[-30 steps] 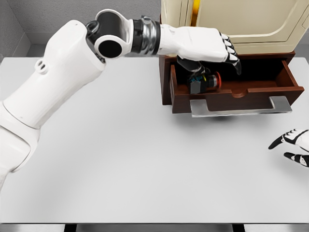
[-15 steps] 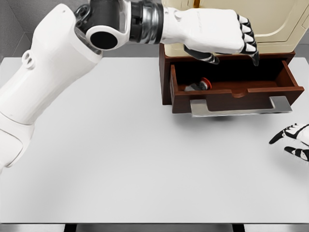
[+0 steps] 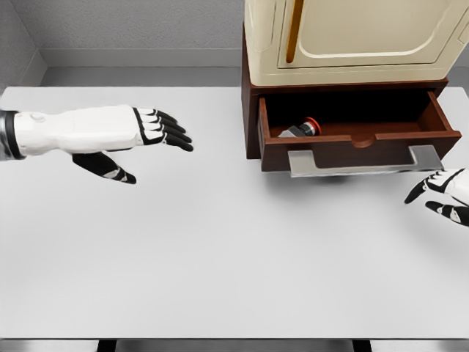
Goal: Put the switch into the drawer with left arm, and close the drawer with right arm
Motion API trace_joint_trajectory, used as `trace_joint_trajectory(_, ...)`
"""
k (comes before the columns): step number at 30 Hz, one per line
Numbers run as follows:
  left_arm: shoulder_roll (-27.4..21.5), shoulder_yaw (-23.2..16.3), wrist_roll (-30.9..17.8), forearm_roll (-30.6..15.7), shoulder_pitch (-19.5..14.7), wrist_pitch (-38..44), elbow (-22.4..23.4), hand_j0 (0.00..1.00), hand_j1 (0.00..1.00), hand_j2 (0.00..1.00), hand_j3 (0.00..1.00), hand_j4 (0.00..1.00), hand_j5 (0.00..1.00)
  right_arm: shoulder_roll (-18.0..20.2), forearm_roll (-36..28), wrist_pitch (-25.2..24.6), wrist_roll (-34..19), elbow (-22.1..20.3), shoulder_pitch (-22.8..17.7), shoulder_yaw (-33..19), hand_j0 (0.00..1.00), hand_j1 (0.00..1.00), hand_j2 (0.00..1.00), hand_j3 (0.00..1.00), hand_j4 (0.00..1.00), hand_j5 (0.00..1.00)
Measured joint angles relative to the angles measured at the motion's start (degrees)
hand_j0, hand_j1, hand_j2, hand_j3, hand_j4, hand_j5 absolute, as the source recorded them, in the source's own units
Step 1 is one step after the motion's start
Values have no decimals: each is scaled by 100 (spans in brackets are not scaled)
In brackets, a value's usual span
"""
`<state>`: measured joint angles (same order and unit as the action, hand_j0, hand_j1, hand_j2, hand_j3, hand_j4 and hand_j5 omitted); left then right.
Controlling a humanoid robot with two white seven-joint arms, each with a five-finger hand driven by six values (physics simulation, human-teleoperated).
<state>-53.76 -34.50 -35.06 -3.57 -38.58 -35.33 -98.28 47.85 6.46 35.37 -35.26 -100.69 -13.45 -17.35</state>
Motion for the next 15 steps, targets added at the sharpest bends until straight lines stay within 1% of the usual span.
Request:
trace_joint_trajectory(1, 42, 229, 1, -23, 79, 5, -4, 100, 100, 100, 100, 100, 100, 6, 33, 13, -25, 2, 44, 2, 53, 53, 53, 53, 53, 53)
trace_joint_trajectory(2, 102, 391, 2, -36, 70, 9, -8, 100, 100, 100, 100, 100, 100, 9, 13, 5, -12, 0, 70, 2, 53, 53, 53, 53, 53, 53)
trace_joint_trajectory(5, 193, 671, 3, -25, 70, 15, -30, 100, 100, 100, 100, 100, 100, 18, -28, -11, 11, -2, 79, 3, 53, 53, 53, 53, 53, 53)
trace_joint_trajectory(8, 237, 763, 3, 25, 61, 15, -52, 100, 100, 100, 100, 100, 100, 27, -37, -13, 17, -2, 97, 3, 53, 53, 53, 53, 53, 53)
trace_joint_trajectory(13, 251, 800, 3, 52, 52, 15, -124, 100, 100, 100, 100, 100, 100, 73, -20, -5, 13, 1, 220, 9, 53, 53, 53, 53, 53, 53)
trace_joint_trajectory(15, 257, 809, 3, 53, 26, 15, -143, 100, 100, 100, 100, 100, 100, 84, 46, 2, -16, 8, 360, 62, 53, 53, 53, 53, 53, 53)
